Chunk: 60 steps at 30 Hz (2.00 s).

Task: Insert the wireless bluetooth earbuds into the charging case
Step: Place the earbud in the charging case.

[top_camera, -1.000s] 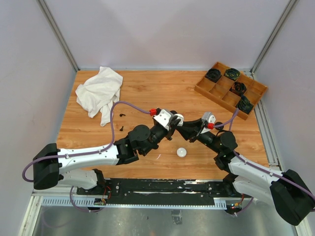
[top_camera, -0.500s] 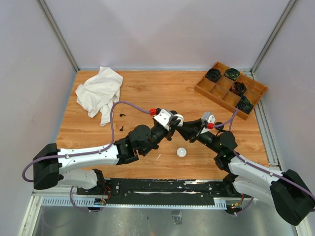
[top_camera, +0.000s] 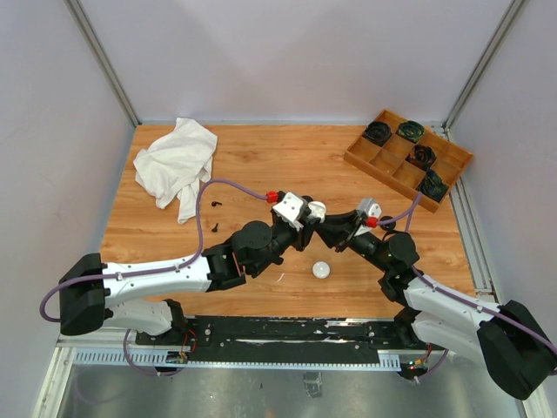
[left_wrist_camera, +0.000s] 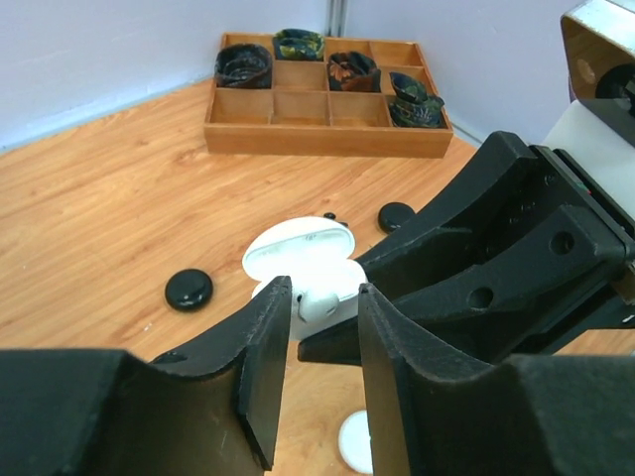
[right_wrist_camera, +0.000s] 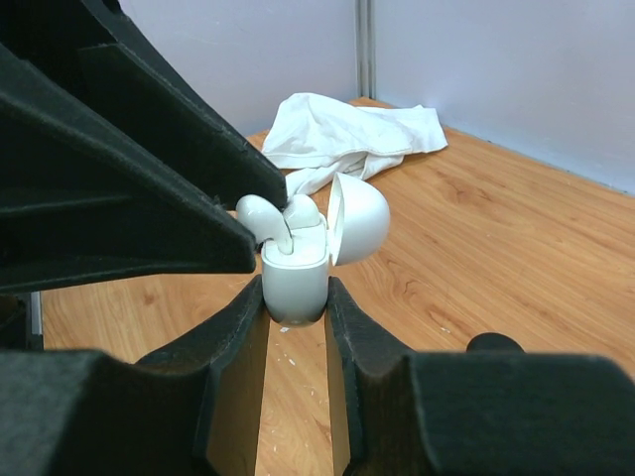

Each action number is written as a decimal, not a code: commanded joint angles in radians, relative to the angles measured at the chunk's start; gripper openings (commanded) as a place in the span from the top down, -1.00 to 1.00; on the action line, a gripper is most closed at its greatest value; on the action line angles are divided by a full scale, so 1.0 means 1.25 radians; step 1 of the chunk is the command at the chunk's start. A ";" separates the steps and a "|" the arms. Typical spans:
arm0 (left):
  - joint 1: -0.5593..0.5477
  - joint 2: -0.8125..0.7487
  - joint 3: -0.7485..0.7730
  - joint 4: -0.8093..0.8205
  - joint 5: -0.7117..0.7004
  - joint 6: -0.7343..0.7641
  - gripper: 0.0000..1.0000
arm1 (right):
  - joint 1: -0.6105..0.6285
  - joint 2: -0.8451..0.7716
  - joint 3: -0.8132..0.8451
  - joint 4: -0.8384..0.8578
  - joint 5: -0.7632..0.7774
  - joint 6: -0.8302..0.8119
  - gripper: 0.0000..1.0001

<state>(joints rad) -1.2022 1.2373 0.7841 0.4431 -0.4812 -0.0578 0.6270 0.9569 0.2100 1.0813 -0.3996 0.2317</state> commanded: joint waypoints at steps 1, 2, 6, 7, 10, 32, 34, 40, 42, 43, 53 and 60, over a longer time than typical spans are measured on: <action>-0.005 0.002 0.031 -0.062 -0.025 -0.039 0.17 | -0.019 -0.017 -0.001 0.068 0.005 -0.004 0.89; -0.005 -0.004 0.035 -0.067 -0.018 -0.045 0.13 | -0.019 -0.017 -0.001 0.068 0.005 -0.004 0.89; -0.003 -0.023 0.055 -0.084 0.031 -0.082 -0.04 | -0.018 -0.017 -0.003 0.067 0.008 -0.006 0.89; 0.001 -0.027 0.061 -0.091 0.053 -0.092 -0.05 | -0.018 -0.016 -0.003 0.066 0.008 -0.006 0.90; 0.022 -0.040 0.072 -0.103 0.139 -0.140 -0.13 | -0.019 -0.017 -0.004 0.065 0.008 -0.006 0.89; 0.141 -0.073 0.084 -0.120 0.395 -0.299 -0.28 | -0.019 -0.030 -0.001 0.043 0.007 -0.012 0.89; 0.143 -0.066 0.094 -0.133 0.402 -0.300 -0.29 | -0.019 -0.026 0.001 0.043 0.004 -0.012 0.89; 0.143 -0.103 0.076 -0.157 0.300 -0.301 -0.29 | -0.019 -0.028 -0.001 0.041 0.005 -0.012 0.89; 0.143 -0.114 0.077 -0.175 0.273 -0.292 -0.30 | -0.019 -0.027 0.000 0.040 0.006 -0.014 0.89; 0.143 -0.113 0.082 -0.187 0.267 -0.287 -0.30 | -0.019 -0.025 0.001 0.039 0.006 -0.014 0.89; 0.142 -0.073 0.111 -0.239 0.320 -0.284 -0.30 | -0.019 -0.022 0.004 0.042 0.001 -0.012 0.89; 0.142 -0.054 0.122 -0.243 0.365 -0.287 -0.20 | -0.018 -0.022 0.004 0.042 0.002 -0.011 0.89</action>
<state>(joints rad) -1.0290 1.1629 0.8993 0.1368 -0.0708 -0.4244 0.6270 0.9360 0.2100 1.0931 -0.3920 0.2310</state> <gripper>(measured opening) 0.613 0.268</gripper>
